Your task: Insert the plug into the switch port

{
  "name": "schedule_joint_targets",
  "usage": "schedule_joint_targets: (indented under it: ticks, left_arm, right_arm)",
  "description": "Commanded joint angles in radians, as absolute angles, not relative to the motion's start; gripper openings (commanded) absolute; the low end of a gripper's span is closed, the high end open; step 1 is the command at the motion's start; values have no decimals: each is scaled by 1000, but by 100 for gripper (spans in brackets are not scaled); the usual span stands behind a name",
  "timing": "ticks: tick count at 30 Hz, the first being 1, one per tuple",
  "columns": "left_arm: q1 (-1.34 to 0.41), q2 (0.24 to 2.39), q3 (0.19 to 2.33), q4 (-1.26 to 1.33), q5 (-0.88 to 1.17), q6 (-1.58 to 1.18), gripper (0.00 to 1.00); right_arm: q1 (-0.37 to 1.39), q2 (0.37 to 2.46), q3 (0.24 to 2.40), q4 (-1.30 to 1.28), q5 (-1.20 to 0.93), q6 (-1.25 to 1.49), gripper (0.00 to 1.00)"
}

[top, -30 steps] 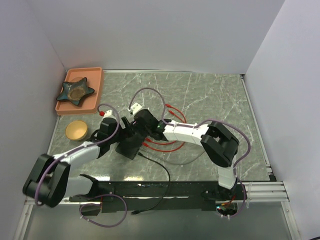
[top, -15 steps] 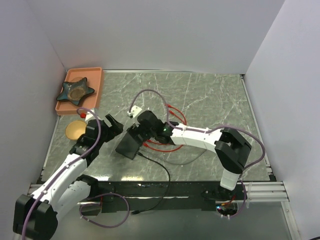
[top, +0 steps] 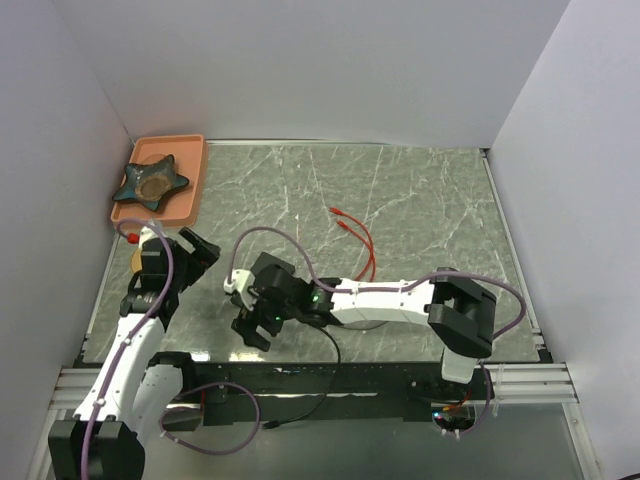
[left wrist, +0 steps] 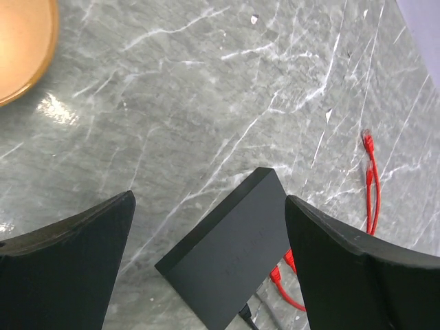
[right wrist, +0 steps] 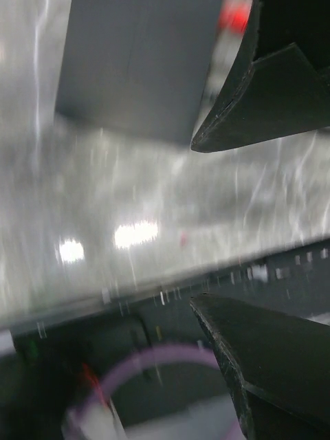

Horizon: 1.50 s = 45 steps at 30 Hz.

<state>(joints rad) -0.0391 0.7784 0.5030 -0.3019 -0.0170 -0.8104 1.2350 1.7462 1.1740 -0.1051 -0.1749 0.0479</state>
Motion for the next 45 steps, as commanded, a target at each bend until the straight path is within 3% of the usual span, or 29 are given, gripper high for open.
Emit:
schedule_joint_targets:
  ticks: [1,5,12,25,34,39,45]
  left_arm:
    - [-3,736,485,-296,55,-838,96]
    - [-3,726,482,-296,44,-835,96]
    - [-3,727,477,-290,40,-831,96]
    - [-5,719,471,-267,52,-810,96]
    - [-3,704,469,-247,89,-776,96]
    - [-3,651,462,-224,123,-765,96]
    - [-3,603,463,-199,188,-761,96]
  right_arm:
    - [1255,1787,1178,-12,-351,92,90]
    - [1255,1867,1203,-3,-432,113,92]
    - [1235,1959,1272,-40,-374,144,99]
    - [948,1864,1132,12,-310,226,99]
    - [923,1718,1123,-72,-282,146,99]
    - [925,1577,1086,-77,-310,144,99]
    - [923,1362,1040,-103,-201,132,99]
